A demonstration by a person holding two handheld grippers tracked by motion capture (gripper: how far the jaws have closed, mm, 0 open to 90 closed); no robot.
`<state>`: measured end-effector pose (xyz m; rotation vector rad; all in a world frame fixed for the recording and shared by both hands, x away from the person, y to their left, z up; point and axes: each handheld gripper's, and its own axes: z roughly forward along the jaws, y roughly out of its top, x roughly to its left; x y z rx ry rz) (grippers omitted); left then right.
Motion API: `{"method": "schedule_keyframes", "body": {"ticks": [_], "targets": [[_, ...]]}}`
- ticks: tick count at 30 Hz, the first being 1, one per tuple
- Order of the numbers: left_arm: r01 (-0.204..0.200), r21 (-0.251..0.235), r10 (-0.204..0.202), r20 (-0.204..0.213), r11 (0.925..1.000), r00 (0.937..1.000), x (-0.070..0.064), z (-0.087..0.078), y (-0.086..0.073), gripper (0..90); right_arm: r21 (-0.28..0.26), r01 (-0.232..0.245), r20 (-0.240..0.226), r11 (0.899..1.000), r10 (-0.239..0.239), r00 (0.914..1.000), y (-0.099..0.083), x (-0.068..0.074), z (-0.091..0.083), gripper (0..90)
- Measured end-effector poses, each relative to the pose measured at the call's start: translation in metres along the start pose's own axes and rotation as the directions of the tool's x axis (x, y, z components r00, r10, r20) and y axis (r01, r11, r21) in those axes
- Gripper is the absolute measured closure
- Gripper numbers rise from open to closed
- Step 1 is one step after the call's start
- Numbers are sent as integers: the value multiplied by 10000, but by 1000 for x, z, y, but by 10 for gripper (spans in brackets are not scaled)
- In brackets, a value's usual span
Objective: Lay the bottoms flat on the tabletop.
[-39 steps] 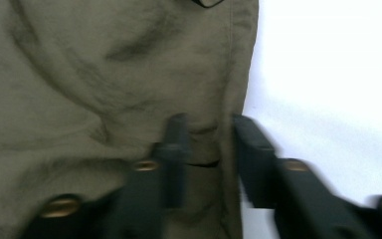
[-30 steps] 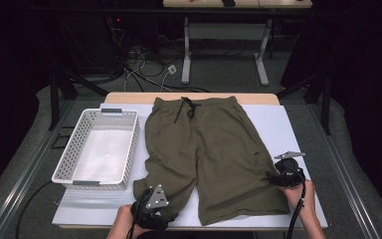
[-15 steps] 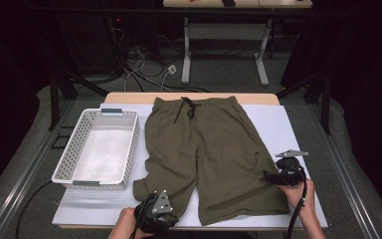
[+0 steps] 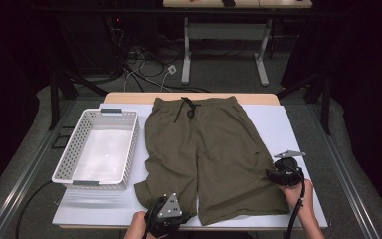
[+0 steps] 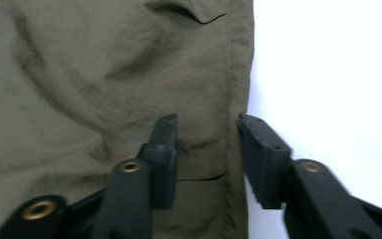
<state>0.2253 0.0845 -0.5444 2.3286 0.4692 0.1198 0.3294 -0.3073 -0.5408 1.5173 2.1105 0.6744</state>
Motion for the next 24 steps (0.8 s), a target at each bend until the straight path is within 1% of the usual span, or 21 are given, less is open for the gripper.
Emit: {"method": "schedule_keyframes", "body": {"ticks": [1,2,3,4,5,6,7,8,9,10,11,12,15,17,18,19,20,21,22,23,24], "targets": [[-70,153,72,-110,9999,9999,1,-1,0,764,31,7,-16,10000,-7,10000,0,0,0,540],[-104,255,111,-268,9996,9996,2,-2,0,683,1,50,-31,10000,-50,10000,0,0,0,508],[-134,315,144,-325,9994,9994,5,-5,-1,614,-27,23,6,10000,-23,10000,1,0,0,474],[60,204,-50,-482,9998,9988,6,-8,-2,548,-61,-2,7,10000,2,10000,1,0,-1,451],[139,170,-128,-633,9998,9979,9,-14,-4,485,-65,-30,26,10000,30,10000,2,-1,-1,441],[225,80,-218,-744,9997,9970,12,-20,-6,443,-134,-88,45,9999,89,10000,2,-1,-2,427],[365,-80,-371,-970,9993,9946,17,-28,-8,419,-157,-105,91,9998,106,9999,2,-1,-3,419],[444,-145,-457,-1069,9989,9932,19,-32,-10,391,-243,-70,92,9997,72,9999,2,-2,-4,414],[602,-189,-621,-1285,9980,9898,23,-38,-12,387,-245,-84,136,9997,87,9999,2,-3,-4,413],[853,-379,-901,-1490,9956,9847,27,-43,-13,375,-224,-137,198,9997,141,9997,2,-3,-5,415],[1016,-494,-1082,-1560,9936,9818,30,-48,-16,370,-228,-120,233,9997,126,9997,2,-2,-5,420],[1083,-520,-1158,-1731,9928,9781,32,-52,-18,368,-204,-29,321,9998,36,9995,2,-2,-5,423],[1226,-320,-1266,-2364,9919,9634,36,-59,-28,359,-224,51,311,9997,-44,9995,2,0,-4,431],[1424,-233,-1434,-2699,9895,9521,40,-62,-34,359,-258,43,285,9997,-36,9996,2,1,-4,434],[1578,-172,-1561,-2853,9873,9456,41,-63,-36,362,-252,139,304,9996,-131,9995,2,1,-4,435],[1686,-29,-1617,-3000,9857,9401,43,-64,-38,376,-271,146,301,9995,-137,9995,2,1,-4,435],[1832,90,-1715,-3087,9830,9356,45,-64,-40,403,-298,126,312,9995,-116,9994,2,1,-4,435],[2017,123,-1877,-3143,9794,9306,48,-66,-42,411,-356,127,357,9993,-114,9993,2,0,-4,436],[2094,135,-1949,-3117,9777,9300,49,-66,-44,416,-364,130,379,9993,-116,9992,3,0,-4,436],[2173,107,-2029,-3163,9760,9267,50,-68,-45,417,-360,114,376,9993,-100,9992,3,-1,-4,437],[2230,72,-2092,-3180,9748,9247,51,-69,-46,421,-329,68,385,9994,-55,9992,3,-1,-4,438]]}}
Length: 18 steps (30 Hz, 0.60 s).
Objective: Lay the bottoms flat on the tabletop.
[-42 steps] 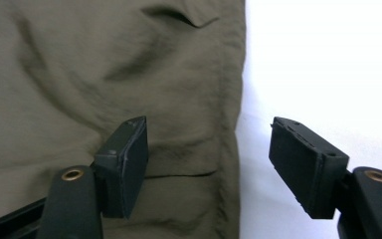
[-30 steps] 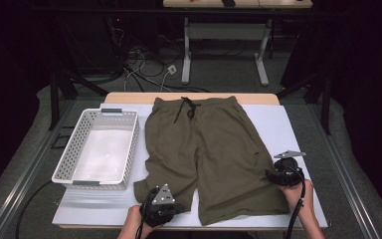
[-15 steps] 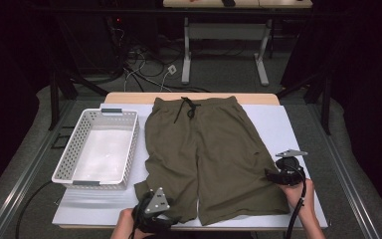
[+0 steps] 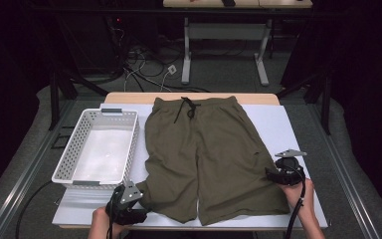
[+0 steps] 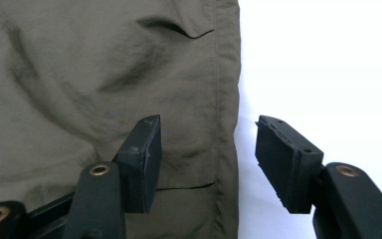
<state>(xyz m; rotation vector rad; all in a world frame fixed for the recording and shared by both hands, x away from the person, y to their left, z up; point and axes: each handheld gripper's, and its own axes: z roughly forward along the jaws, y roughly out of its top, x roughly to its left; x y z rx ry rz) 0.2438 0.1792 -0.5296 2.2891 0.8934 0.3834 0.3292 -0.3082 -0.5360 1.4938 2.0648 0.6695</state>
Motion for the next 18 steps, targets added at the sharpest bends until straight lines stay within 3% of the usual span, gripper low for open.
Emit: {"method": "schedule_keyframes", "body": {"ticks": [7,9,14,18], "targets": [[130,5,-130,-92,9999,9999,7,-7,-8,437,23,71,3,10000,-71,10000,0,1,1,442],[32,86,-31,-133,10000,9999,9,-7,-10,478,45,102,12,9999,-102,9999,0,2,2,442],[-448,375,453,-132,9983,9989,11,6,-9,544,142,138,-34,9998,-138,9999,0,3,5,434],[-648,417,637,263,9970,9976,14,20,-9,665,187,86,-163,9998,-83,9998,0,4,8,468]]}}
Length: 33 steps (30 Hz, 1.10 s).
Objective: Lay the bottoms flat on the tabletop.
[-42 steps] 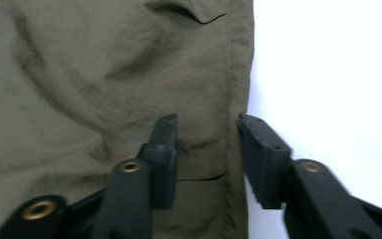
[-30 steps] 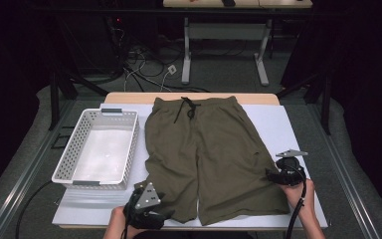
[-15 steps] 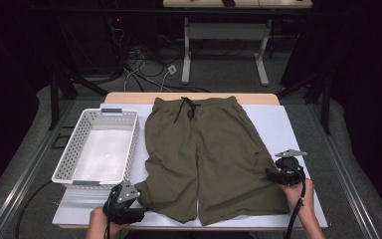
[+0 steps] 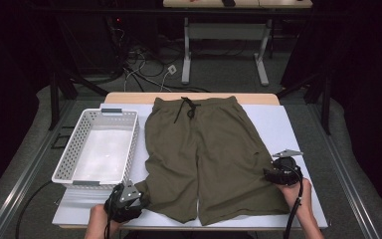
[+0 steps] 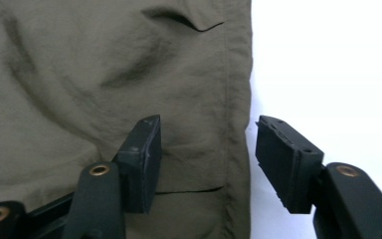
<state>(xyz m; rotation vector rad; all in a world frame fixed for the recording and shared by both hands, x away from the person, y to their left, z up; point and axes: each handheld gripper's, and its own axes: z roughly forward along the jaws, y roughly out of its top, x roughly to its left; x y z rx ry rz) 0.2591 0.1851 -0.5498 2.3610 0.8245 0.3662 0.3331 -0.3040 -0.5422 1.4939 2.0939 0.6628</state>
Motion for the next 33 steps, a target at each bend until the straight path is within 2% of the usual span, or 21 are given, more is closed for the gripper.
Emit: {"method": "schedule_keyframes", "body": {"ticks": [2,5,11,14,19,21,24,26,28,31,33], "targets": [[286,-96,-283,265,9995,9992,4,3,2,729,95,1,-183,10000,1,9998,0,0,2,560],[432,18,-432,499,9991,9978,7,5,5,778,101,31,-413,9999,-27,9991,-1,1,3,638],[385,-114,-382,275,9992,9989,3,5,6,876,88,175,-434,9998,-171,9989,-2,5,2,830],[408,-12,-408,112,9992,9991,1,2,6,886,12,75,-333,10000,-75,9994,-3,4,2,870],[591,-119,-592,-83,9982,9982,-4,-10,1,887,27,341,81,9994,-341,9994,-1,6,-4,881],[721,-157,-721,12,9973,9974,-7,-15,-1,886,-29,327,117,9995,-327,9994,-1,3,-8,872],[464,-35,-464,-106,9989,9989,-10,-13,2,862,69,265,-124,9996,-264,9996,-3,0,-4,735],[510,-98,-513,-230,9986,9984,-7,-14,3,783,83,257,-114,9996,-256,9996,-3,0,-2,675],[749,-414,-760,-268,9963,9967,-3,-17,3,631,-20,290,-26,9996,-290,9996,-2,1,-4,667],[836,-785,-899,-802,9934,9927,2,-22,2,539,-236,348,29,9991,-347,9994,-1,1,-8,672],[800,-700,-878,-1169,9943,9893,3,-21,3,526,-245,355,-22,9991,-355,9994,0,2,-6,672]]}}
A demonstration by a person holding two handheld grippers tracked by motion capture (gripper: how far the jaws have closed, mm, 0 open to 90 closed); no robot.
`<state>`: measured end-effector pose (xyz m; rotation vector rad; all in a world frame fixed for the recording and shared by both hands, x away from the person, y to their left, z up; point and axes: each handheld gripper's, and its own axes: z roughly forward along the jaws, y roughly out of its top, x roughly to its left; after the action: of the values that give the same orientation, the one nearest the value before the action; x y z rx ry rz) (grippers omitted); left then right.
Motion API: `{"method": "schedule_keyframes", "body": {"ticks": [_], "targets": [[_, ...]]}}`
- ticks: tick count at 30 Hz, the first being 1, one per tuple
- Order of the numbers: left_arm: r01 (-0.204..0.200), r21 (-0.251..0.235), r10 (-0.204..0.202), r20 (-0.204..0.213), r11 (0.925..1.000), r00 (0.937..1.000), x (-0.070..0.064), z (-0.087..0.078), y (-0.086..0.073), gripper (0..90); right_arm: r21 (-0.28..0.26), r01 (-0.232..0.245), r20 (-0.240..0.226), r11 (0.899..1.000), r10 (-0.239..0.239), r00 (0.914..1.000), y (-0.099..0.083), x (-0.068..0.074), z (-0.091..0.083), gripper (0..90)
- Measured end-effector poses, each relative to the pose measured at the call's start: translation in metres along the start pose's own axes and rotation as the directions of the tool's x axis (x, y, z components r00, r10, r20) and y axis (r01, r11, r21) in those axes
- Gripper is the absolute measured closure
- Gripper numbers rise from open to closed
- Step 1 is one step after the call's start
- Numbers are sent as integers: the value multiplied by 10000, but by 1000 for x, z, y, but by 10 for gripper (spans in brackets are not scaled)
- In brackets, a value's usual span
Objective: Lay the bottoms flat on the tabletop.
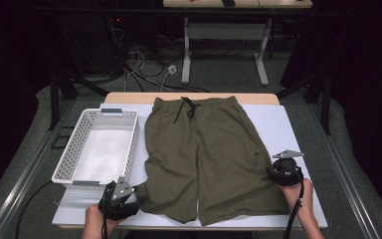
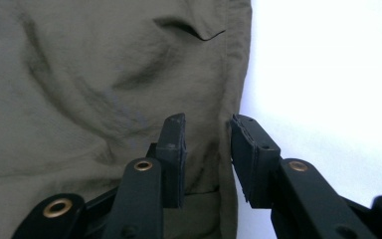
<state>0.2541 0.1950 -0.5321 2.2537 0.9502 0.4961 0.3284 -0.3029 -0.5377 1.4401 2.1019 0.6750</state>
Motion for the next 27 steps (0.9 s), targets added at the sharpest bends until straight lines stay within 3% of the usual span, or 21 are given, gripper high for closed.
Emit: {"method": "schedule_keyframes", "body": {"ticks": [4,8,13,14,16,20,24,27], "targets": [[-168,334,178,-314,9993,9993,2,11,1,552,120,-22,-23,9999,22,10000,0,0,4,658],[-252,720,277,-336,9971,9991,-1,24,4,544,314,-16,-63,9995,18,10000,0,2,5,621],[-33,707,22,151,9975,9999,1,27,1,631,446,-127,-148,9989,134,9998,-2,0,8,617],[120,615,-147,435,9980,9989,3,28,0,673,408,-171,-222,9990,181,9996,-2,-1,8,622],[273,493,-301,580,9984,9979,4,28,-1,737,462,-506,-556,9977,532,9970,-3,-3,8,624],[351,423,-380,698,9985,9968,6,28,-2,858,442,-802,-743,9958,833,9938,-5,-6,8,689],[154,530,-190,677,9985,9975,5,25,-2,897,415,-763,-724,9962,791,9942,-5,-5,8,782],[96,546,-130,623,9985,9980,5,22,-4,899,377,-774,-746,9963,801,9940,-5,-6,8,796]]}}
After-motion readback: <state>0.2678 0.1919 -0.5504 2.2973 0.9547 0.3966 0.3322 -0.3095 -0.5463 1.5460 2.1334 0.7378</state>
